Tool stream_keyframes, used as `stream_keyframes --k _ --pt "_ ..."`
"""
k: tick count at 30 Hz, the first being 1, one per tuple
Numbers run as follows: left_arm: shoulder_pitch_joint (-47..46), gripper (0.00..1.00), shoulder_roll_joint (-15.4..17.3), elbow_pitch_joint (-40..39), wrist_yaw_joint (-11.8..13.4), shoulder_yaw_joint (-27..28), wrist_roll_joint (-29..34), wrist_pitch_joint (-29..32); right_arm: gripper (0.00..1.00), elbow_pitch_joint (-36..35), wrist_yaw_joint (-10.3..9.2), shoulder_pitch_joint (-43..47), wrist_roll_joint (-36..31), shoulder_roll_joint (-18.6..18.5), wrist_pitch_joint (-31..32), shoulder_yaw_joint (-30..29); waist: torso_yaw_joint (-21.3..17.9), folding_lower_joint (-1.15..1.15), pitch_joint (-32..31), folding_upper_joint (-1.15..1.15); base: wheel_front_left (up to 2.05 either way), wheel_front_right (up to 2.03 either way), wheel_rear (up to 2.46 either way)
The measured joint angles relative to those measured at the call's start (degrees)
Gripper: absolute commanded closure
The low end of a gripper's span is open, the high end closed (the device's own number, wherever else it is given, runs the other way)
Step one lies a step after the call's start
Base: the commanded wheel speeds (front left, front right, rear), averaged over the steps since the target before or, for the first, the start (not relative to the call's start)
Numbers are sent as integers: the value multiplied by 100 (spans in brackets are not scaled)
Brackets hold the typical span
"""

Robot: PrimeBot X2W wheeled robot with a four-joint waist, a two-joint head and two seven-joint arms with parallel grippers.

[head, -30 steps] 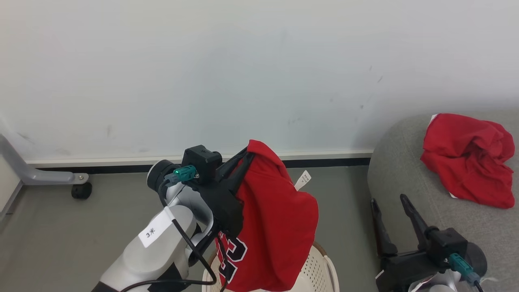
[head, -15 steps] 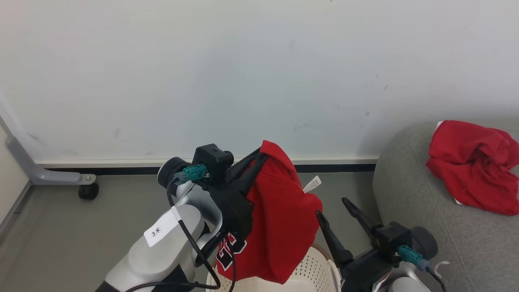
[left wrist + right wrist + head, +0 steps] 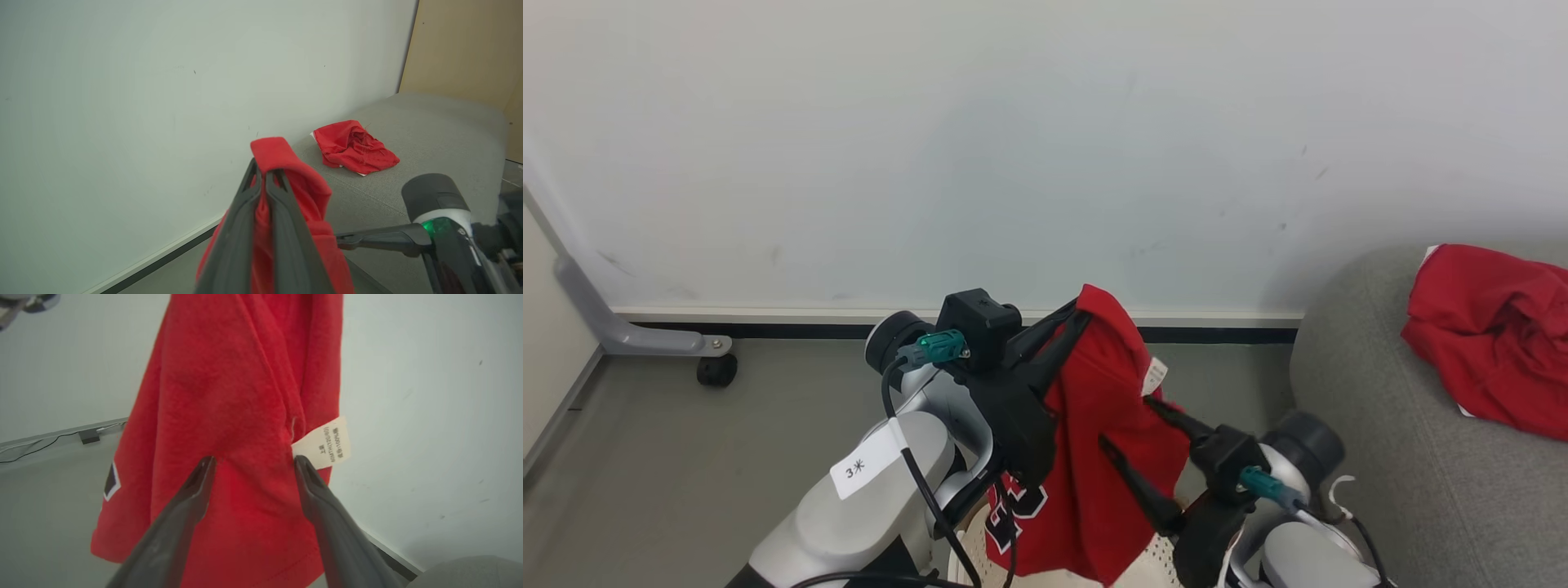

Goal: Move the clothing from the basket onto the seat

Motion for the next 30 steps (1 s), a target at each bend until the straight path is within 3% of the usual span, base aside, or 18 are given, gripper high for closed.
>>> stream_keyframes --k 6,14,15,16,17,19,20,30 --pt "-15 100 -10 -79 0 -20 -10 57 0 224 0 -401 255 -93 -114 854 63 0 27 0 0 0 0" --pt "-19 100 -25 -123 0 -27 -55 109 2 751 0 -961 577 46 -213 1388 91 0 83 0 0 0 0" --pt "-19 100 -26 -127 0 -29 -56 110 40 799 0 -1013 648 65 -236 1441 92 0 92 0 0 0 0" --pt "-20 100 -27 -131 0 -30 -56 121 56 827 0 -1050 700 79 -260 1489 94 0 100 0 0 0 0" --pt "-20 100 -27 -135 0 -30 -56 133 56 875 0 -1094 732 92 -265 1547 95 0 109 0 0 0 0" --pt "-20 100 -26 -136 0 -31 -56 134 96 949 0 -1168 803 104 -307 1634 96 0 125 0 0 0 0" --pt "-20 100 -24 -136 0 -30 -56 136 100 978 0 -1195 839 107 -312 1683 95 0 133 0 0 0 0" --pt "27 100 93 -125 58 12 -221 151 100 1161 1 -1253 1405 123 -414 1783 -26 0 188 0 0 0 0"
